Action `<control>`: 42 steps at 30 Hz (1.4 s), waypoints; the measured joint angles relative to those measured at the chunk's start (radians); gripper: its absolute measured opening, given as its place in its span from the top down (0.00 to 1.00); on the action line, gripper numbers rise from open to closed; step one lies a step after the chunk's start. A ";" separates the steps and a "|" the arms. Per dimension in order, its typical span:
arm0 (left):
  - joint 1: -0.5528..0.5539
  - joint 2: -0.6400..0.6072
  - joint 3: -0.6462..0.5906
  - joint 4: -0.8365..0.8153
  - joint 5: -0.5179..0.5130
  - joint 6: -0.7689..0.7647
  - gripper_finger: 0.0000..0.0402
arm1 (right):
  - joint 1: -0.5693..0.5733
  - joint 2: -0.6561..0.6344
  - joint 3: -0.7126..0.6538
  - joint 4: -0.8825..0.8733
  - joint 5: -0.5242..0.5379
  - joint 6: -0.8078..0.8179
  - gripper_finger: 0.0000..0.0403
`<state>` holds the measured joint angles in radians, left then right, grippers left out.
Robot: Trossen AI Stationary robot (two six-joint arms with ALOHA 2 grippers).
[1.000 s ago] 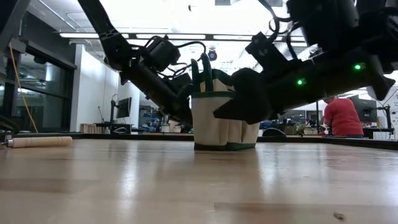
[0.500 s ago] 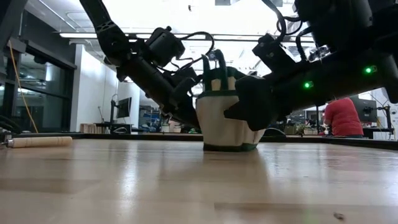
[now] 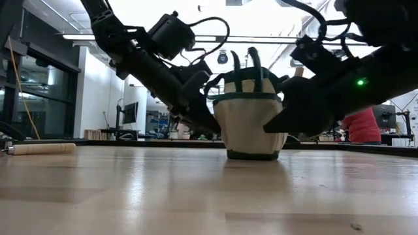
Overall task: Pick & Place Garden tools in Gardening bag
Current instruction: Adjust the gardening bag on the table
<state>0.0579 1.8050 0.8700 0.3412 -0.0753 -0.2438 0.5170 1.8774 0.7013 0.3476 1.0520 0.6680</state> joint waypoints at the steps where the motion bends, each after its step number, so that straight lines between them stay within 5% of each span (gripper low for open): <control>1: -0.008 0.000 0.000 0.012 -0.004 -0.001 1.00 | 0.001 -0.008 0.000 -0.030 0.005 0.022 0.99; 9: -0.059 0.000 0.000 0.065 -0.038 -0.028 1.00 | -0.006 -0.067 0.000 -0.178 0.022 0.064 0.99; 24: -0.121 0.030 0.002 0.115 -0.099 -0.066 1.00 | -0.015 -0.207 0.000 -0.763 0.012 0.452 0.99; 31: -0.117 0.031 0.000 0.109 -0.273 -0.076 1.00 | -0.015 -0.242 0.000 -1.035 0.012 0.655 0.99; 36: -0.077 0.031 0.000 0.124 -0.345 -0.052 1.00 | -0.015 -0.244 0.000 -1.164 0.004 0.755 0.99; 42: 0.027 0.031 0.000 0.111 -0.313 -0.050 1.00 | -0.008 -0.252 0.000 -1.205 -0.065 0.779 0.99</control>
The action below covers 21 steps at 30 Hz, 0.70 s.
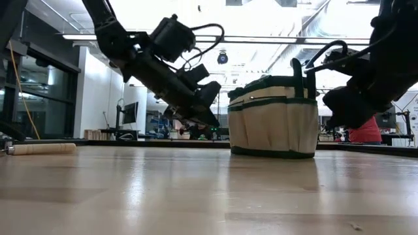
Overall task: Pick & Place Garden tools in Gardening bag
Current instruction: Adjust the gardening bag on the table
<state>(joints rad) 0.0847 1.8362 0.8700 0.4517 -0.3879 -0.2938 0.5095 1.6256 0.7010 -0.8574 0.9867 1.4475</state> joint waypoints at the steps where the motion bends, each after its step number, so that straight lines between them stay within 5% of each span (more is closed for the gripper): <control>1: 0.013 0.000 0.000 -0.009 0.010 0.001 1.00 | 0.003 -0.006 0.000 -0.001 -0.013 0.000 0.99; 10: 0.119 0.000 0.000 -0.080 0.032 0.016 1.00 | 0.099 -0.136 0.000 0.076 -0.094 -0.057 0.99; 21: 0.259 0.000 0.019 0.031 0.241 0.152 1.00 | 0.102 -0.155 -0.119 0.736 -0.120 -0.510 0.99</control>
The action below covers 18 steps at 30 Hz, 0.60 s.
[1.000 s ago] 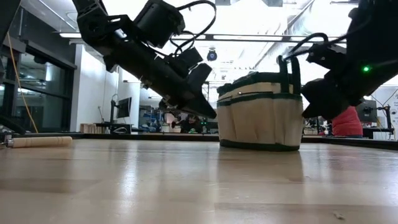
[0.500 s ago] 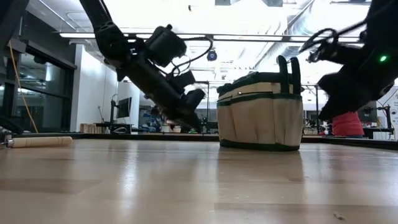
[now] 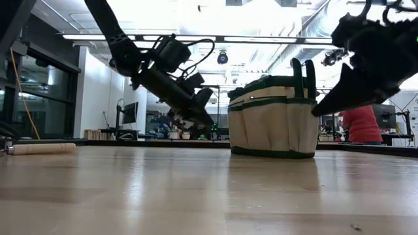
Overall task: Pick & Place Garden tools in Gardening bag
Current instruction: Adjust the gardening bag on the table
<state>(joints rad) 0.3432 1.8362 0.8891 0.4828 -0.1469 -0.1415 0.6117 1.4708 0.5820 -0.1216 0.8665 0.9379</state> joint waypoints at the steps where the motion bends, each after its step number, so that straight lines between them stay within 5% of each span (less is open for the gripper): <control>1: 0.011 0.000 0.010 0.002 0.031 0.014 1.00 | -0.007 0.000 -0.021 0.045 -0.005 -0.017 0.99; 10: 0.065 0.097 0.158 -0.037 0.113 0.068 1.00 | -0.045 0.001 -0.219 0.499 -0.026 -0.111 0.99; 18: 0.062 0.169 0.240 -0.056 0.153 0.070 1.00 | -0.070 0.001 -0.232 0.612 -0.014 -0.242 0.99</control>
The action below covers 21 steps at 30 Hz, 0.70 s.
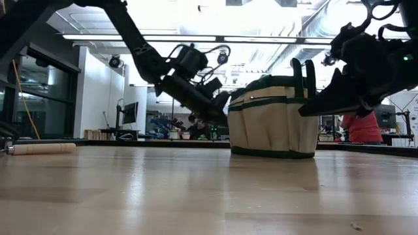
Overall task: Pick & Place Garden tools in Gardening bag
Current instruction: Adjust the gardening bag on the table
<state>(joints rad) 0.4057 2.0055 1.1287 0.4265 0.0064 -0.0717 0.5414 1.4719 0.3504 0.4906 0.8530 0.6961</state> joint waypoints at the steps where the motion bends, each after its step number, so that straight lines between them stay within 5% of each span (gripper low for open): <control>1: 0.000 0.007 0.003 -0.014 0.015 0.000 1.00 | -0.006 0.000 0.000 -0.003 0.015 -0.001 0.99; 7: -0.016 0.009 0.009 -0.053 0.090 -0.009 1.00 | -0.051 0.000 0.000 -0.015 0.084 -0.002 0.99; 21: -0.129 0.009 0.008 -0.182 0.075 0.015 1.00 | -0.073 0.000 0.000 -0.146 0.093 0.064 0.99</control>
<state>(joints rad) 0.2769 2.0148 1.1366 0.2440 0.0815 -0.0566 0.4683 1.4719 0.3504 0.3445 0.9463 0.7597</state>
